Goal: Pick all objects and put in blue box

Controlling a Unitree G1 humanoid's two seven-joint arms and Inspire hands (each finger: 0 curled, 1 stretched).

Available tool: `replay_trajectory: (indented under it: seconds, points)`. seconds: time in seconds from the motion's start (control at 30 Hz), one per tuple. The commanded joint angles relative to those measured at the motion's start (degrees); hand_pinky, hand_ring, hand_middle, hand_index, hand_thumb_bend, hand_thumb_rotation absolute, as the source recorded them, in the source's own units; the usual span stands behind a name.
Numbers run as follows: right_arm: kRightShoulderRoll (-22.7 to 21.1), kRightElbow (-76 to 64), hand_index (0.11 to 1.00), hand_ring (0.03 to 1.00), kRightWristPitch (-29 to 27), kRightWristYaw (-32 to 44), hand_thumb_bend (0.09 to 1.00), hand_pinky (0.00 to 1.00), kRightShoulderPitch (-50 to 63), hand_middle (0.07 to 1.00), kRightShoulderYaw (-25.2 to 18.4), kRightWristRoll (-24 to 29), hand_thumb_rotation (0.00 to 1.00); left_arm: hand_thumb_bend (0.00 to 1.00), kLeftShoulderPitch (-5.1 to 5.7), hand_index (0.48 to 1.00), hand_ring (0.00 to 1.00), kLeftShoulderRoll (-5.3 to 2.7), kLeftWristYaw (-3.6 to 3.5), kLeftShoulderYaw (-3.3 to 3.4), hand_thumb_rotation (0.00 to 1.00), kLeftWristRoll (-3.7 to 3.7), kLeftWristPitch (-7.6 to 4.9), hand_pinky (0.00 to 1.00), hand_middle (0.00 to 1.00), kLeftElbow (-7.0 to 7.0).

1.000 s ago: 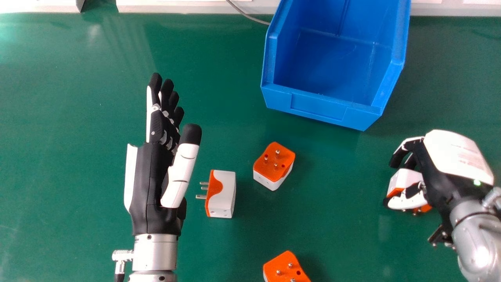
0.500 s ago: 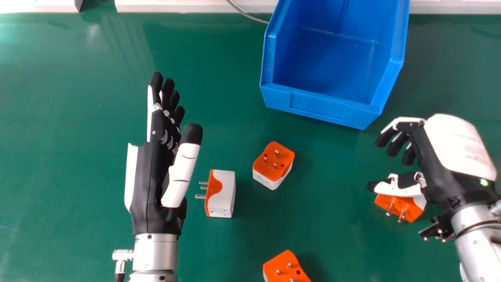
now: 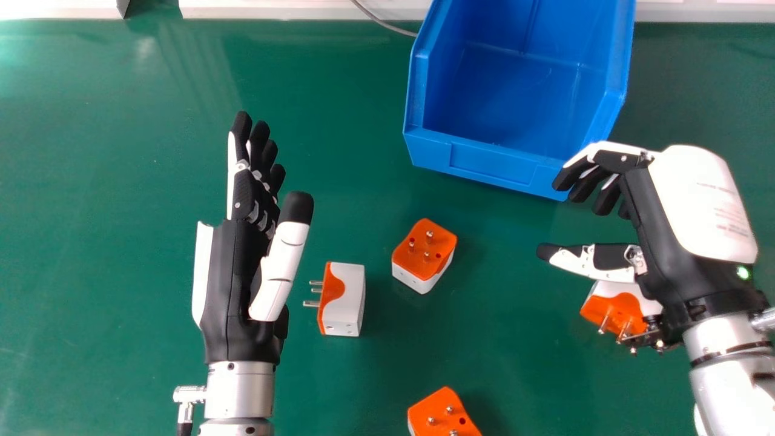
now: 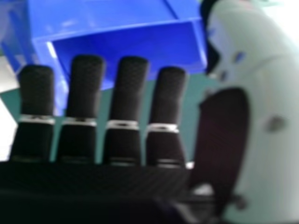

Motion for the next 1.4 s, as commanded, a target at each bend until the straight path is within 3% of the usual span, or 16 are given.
replay_trajectory:
  seconds: [0.0, 0.2, 0.47, 0.63, 0.7, 0.73, 1.03, 1.07, 1.23, 1.27, 1.37]
  points:
    - [-0.39, -1.44, 0.504, 0.422, -1.36, -1.05, 0.519, 0.35, -0.25, 0.504, -1.73, -0.52, 0.00, 0.74, -0.02, 1.000, 1.00, -1.14, 0.10, -0.16, 0.75, 0.38, -1.40, 1.00, 1.00, -0.61]
    - [-0.40, -4.48, 0.500, 0.425, 1.78, 3.10, 0.515, 0.35, 2.02, 0.503, -3.20, -0.76, 0.00, 0.74, 0.23, 1.000, 1.00, -1.03, -0.24, -0.25, 0.75, 0.07, -1.47, 1.00, 1.00, -0.70]
    - [-4.28, -18.19, 0.497, 0.427, 20.83, 29.39, 0.512, 0.35, 5.72, 0.503, -2.33, -14.35, 0.00, 0.74, 0.53, 1.000, 1.00, -0.73, -1.03, -0.29, 0.75, -0.72, -1.01, 1.00, 1.00, -1.08]
    - [-3.60, -23.61, 0.497, 0.427, 27.80, 42.13, 0.512, 0.35, 5.70, 0.503, -1.28, -21.67, 0.00, 0.74, 0.67, 1.000, 1.00, -0.71, -1.06, -0.31, 0.75, -0.74, -0.69, 1.00, 1.00, -1.41]
    - [-3.36, -24.17, 0.497, 0.427, 29.03, 45.10, 0.512, 0.35, 5.37, 0.503, -0.74, -24.09, 0.00, 0.74, 0.61, 1.000, 1.00, -0.72, -1.01, -0.27, 0.75, -0.60, -0.81, 1.00, 1.00, -1.30]
    - [-3.19, -24.08, 0.551, 0.491, 29.58, 46.38, 0.594, 0.41, 5.11, 0.561, -0.42, -25.21, 0.04, 0.74, 0.60, 1.000, 1.00, -0.75, -0.94, -0.25, 0.75, -0.47, -0.84, 1.00, 1.00, -1.27]
    - [-1.71, -22.65, 0.551, 0.491, 31.15, 53.07, 0.594, 0.41, 3.29, 0.561, 0.21, -29.83, 0.04, 0.74, 0.58, 1.000, 1.00, -0.91, -1.16, -0.42, 0.75, -0.73, -0.81, 1.00, 1.00, -1.35]
    - [-1.54, -22.58, 0.617, 0.577, 31.04, 53.31, 0.676, 0.50, 3.27, 0.633, 0.17, -30.13, 0.08, 0.74, 0.59, 1.000, 1.00, -0.90, -1.18, -0.43, 0.74, -0.73, -0.81, 1.00, 1.00, -1.34]
    - [-1.28, -22.30, 0.617, 0.577, 30.77, 54.22, 0.676, 0.50, 3.09, 0.633, 0.07, -31.26, 0.08, 0.74, 0.58, 1.000, 1.00, -0.87, -1.38, -0.39, 0.74, -0.88, -0.93, 1.00, 1.00, -1.18]
    - [-1.22, -22.35, 0.684, 0.661, 30.62, 54.00, 0.741, 0.60, 3.19, 0.706, -0.04, -31.22, 0.13, 0.74, 0.56, 1.000, 1.00, -0.89, -1.34, -0.34, 0.74, -0.83, -0.91, 1.00, 1.00, -1.19]
    - [-0.92, -22.60, 0.684, 0.661, 30.35, 53.29, 0.741, 0.60, 3.55, 0.706, -0.44, -31.06, 0.13, 0.74, 0.46, 1.000, 1.00, -0.90, -1.35, -0.26, 0.74, -0.86, -0.88, 1.00, 1.00, -1.10]
